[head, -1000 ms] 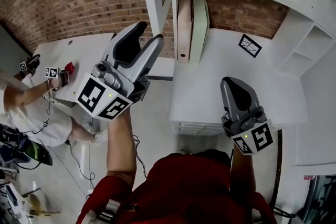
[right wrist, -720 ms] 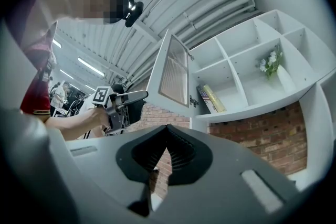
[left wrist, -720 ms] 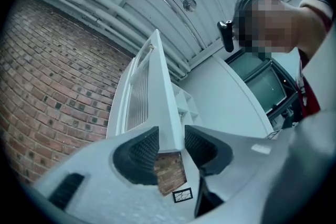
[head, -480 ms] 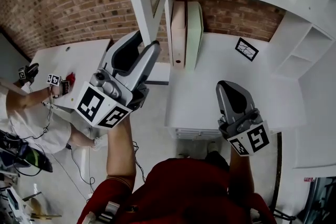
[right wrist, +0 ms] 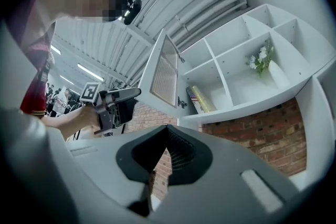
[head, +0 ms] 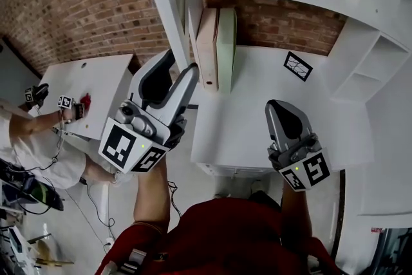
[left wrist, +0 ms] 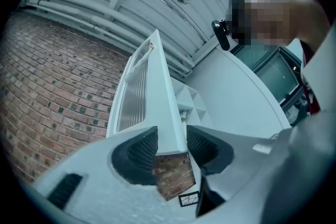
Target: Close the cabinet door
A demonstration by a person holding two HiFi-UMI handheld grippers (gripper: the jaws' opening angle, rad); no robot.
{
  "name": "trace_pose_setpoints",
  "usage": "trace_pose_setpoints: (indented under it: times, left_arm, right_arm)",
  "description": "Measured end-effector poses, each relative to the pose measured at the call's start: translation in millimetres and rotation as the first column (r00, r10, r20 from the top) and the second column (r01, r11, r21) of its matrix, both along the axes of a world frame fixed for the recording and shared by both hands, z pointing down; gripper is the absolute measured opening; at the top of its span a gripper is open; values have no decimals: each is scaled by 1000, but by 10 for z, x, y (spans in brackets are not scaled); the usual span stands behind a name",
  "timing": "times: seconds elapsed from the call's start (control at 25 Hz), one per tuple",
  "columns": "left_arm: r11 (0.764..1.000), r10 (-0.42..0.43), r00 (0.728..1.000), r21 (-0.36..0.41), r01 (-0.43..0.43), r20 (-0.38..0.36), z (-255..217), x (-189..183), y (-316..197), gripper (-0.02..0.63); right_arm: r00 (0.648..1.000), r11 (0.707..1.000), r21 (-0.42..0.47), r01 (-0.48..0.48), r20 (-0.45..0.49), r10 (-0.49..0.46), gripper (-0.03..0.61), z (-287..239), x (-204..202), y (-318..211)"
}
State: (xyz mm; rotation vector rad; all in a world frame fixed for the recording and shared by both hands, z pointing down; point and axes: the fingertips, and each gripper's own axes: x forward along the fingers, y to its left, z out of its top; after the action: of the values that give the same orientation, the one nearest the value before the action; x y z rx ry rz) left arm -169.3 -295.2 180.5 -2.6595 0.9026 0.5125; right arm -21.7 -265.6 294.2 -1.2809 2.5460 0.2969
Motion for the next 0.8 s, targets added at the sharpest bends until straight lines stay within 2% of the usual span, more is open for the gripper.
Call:
trace_pose_setpoints:
  times: [0.32, 0.48, 0.8]
  left_arm:
    - [997, -75, 997, 7, 76, -15, -29, 469, -63, 176]
    - [996, -92, 996, -8, 92, 5, -24, 726, -146, 169]
    - [979, -202, 979, 2, 202, 25, -48, 1319, -392, 170]
  right_arm:
    - [999, 999, -19, 30, 19, -30, 14, 36, 473, -234]
    - [999, 999, -16, 48, 25, -47, 14, 53, 646, -320]
    - [999, 1000, 1, 21, 42, -21, 14, -20, 1303, -399]
